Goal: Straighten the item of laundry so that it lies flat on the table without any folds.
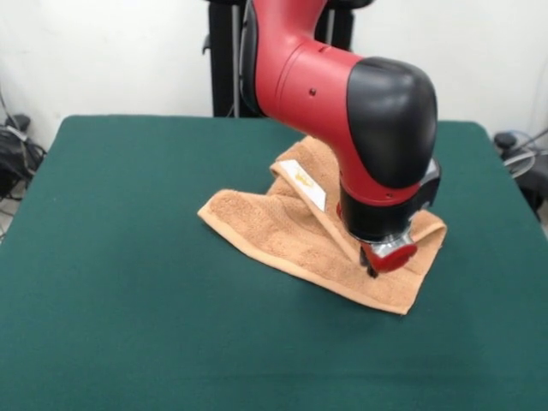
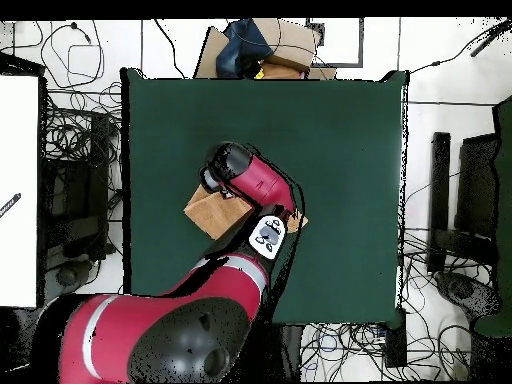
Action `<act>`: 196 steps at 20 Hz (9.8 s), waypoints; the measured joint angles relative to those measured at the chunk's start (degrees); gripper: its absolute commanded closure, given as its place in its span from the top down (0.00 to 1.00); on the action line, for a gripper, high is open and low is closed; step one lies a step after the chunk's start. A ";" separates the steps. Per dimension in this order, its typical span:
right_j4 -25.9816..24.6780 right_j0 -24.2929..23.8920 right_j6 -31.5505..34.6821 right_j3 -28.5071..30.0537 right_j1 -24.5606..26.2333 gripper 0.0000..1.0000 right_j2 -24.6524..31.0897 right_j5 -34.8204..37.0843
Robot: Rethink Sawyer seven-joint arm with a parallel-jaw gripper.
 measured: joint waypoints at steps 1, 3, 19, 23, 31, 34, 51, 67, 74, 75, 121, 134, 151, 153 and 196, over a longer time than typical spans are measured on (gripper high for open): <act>-0.01 0.00 0.00 0.03 -0.02 0.00 0.01 -0.01; -0.01 0.01 0.00 0.06 -0.05 0.00 0.02 -0.03; -0.09 1.49 0.00 0.14 -0.82 0.00 0.02 -0.13; -0.09 2.88 0.00 0.16 -1.84 0.00 0.02 -0.11; -0.02 4.95 0.00 0.55 -4.36 0.00 0.02 -0.10; 0.52 4.96 0.00 1.88 -6.11 0.00 0.02 -0.11; 5.54 2.52 0.00 10.20 -10.06 1.00 2.47 -3.87; 5.75 -0.52 0.00 14.34 -9.45 1.00 8.21 -10.98; 5.78 -1.43 0.00 14.40 -7.99 1.00 10.41 -15.83; 5.77 -1.48 0.00 14.41 -8.06 1.00 10.42 -15.87; 3.21 0.66 0.00 12.32 -8.77 0.00 9.31 -7.95; 2.93 1.13 0.00 14.38 -11.33 0.00 9.30 -7.91; 2.92 3.44 0.00 14.77 -12.67 0.00 8.85 -7.91; 2.91 4.86 0.25 14.77 -12.66 0.00 8.12 -7.91; 2.84 12.55 18.13 14.04 -16.24 0.00 0.59 0.30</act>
